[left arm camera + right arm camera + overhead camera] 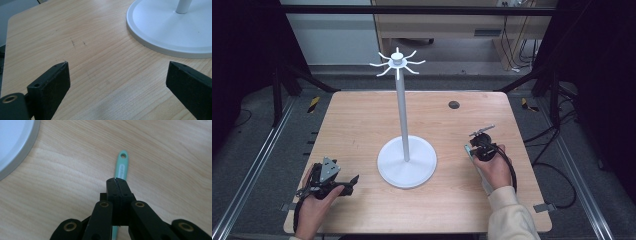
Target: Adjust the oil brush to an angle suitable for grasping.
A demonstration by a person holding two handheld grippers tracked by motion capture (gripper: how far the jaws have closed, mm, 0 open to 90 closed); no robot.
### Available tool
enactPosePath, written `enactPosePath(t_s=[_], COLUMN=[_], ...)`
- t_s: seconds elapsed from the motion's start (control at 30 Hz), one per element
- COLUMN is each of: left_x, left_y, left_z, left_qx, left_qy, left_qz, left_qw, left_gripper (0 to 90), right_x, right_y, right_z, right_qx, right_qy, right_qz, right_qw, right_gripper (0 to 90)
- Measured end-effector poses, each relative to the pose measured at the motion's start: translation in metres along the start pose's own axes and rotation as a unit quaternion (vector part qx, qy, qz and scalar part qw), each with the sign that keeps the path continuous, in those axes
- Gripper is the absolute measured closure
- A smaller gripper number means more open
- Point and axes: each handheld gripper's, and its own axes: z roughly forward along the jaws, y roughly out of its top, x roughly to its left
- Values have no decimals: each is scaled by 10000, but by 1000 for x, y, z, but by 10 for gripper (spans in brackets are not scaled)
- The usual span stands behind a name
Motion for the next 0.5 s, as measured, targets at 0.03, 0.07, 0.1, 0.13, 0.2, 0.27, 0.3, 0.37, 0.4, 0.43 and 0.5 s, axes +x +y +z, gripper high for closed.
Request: enactPosePath(t_s=[0.03, 0.07, 0.1, 0.13, 0.2, 0.27, 0.3, 0.37, 0.4, 0.43, 0.5], left_x=[0, 0, -1, -1, 0, 0, 0, 0, 0, 0, 0], left_y=[0, 0, 0, 0, 0, 0, 0, 0, 0, 0, 0], left_z=[0, 0, 0, 0, 0, 0, 0, 0, 0, 0, 0], left_qx=[1, 2, 0, 1, 5, 4, 3, 3, 3, 4, 11], left_qy=[1, 0, -3, -7, -10, -7, -13, -8, -9, -5, -11], left_qz=[-1, 3, 6, 5, 5, 2, 0, -1, 0, 3, 8], left_qw=[10000, 10000, 10000, 10000, 10000, 10000, 10000, 10000, 10000, 10000, 10000], left_gripper=[49, 49, 49, 49, 49, 49, 49, 49, 49, 49, 49], right_x=[-1, -2, -4, -5, -5, -6, -6, -5, -6, -5, -5], right_y=[-2, -4, -7, -8, -9, -10, -10, -11, -12, -12, -14], right_z=[-3, -5, -7, -8, -8, -8, -8, -8, -8, -8, -8], right_qx=[20, 64, 196, 255, 321, 422, 462, 592, 631, 690, 754], right_qy=[15, 33, 57, 95, 111, 119, 123, 122, 83, 92, 92], right_qz=[51, 80, 93, 111, 100, 90, 108, 105, 57, 98, 64], right_qw=[10000, 9999, 9997, 9996, 9994, 9990, 9988, 9981, 9980, 9975, 9971], right_gripper=[900, 891, 866, 850, 840, 799, 783, 743, 724, 702, 691])
